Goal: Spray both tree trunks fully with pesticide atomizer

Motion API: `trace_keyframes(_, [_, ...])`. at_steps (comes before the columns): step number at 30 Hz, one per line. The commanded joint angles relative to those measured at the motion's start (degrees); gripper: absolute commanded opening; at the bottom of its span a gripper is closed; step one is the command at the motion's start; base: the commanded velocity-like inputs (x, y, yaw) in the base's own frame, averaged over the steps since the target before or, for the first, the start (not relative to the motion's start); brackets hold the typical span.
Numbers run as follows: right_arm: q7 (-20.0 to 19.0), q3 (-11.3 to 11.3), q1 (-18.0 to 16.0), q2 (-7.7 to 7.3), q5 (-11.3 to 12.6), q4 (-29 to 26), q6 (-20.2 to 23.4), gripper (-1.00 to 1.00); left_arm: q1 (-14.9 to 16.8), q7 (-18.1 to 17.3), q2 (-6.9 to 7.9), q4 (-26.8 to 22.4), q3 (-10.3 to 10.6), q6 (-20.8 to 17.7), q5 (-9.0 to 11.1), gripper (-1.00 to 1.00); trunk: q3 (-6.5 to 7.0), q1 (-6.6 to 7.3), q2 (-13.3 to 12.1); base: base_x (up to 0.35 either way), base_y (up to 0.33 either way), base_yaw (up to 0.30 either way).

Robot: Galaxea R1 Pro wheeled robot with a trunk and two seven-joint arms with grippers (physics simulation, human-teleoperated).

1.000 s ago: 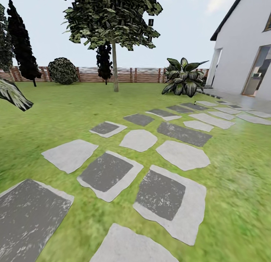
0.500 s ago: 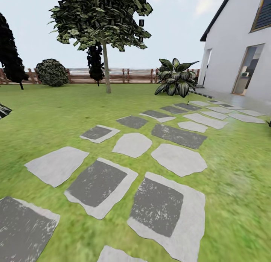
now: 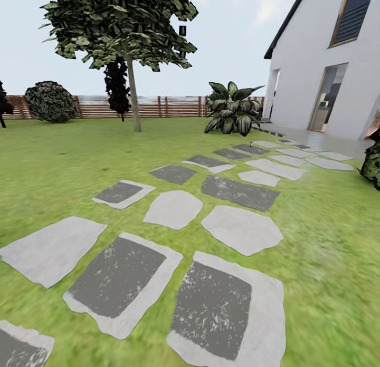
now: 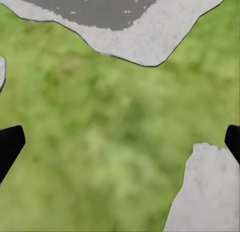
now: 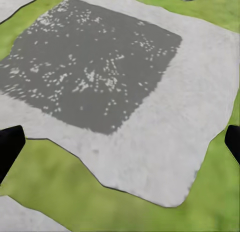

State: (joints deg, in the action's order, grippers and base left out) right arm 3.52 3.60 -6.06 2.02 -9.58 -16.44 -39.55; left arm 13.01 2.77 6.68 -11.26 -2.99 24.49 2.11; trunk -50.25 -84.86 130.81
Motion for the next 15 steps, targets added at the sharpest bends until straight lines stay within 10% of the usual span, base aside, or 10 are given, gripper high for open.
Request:
trace_keyframes(1, [0.0, 0.0, 0.0, 0.00, 0.0, 0.0, 0.0, 1.00, 0.0, 0.0, 0.00, 0.0, 0.0, 0.0, 0.0, 1.00, 0.00, 0.00, 0.0, 0.339, 0.000, -0.003])
trace_keyframes(15, [0.0, 0.0, 0.0, 0.00, 0.0, 0.0, 0.0, 1.00, 0.0, 0.0, 0.00, 0.0, 0.1, 0.0, 0.0, 1.00, 0.00, 0.00, 0.0, 0.339, 0.000, 0.000])
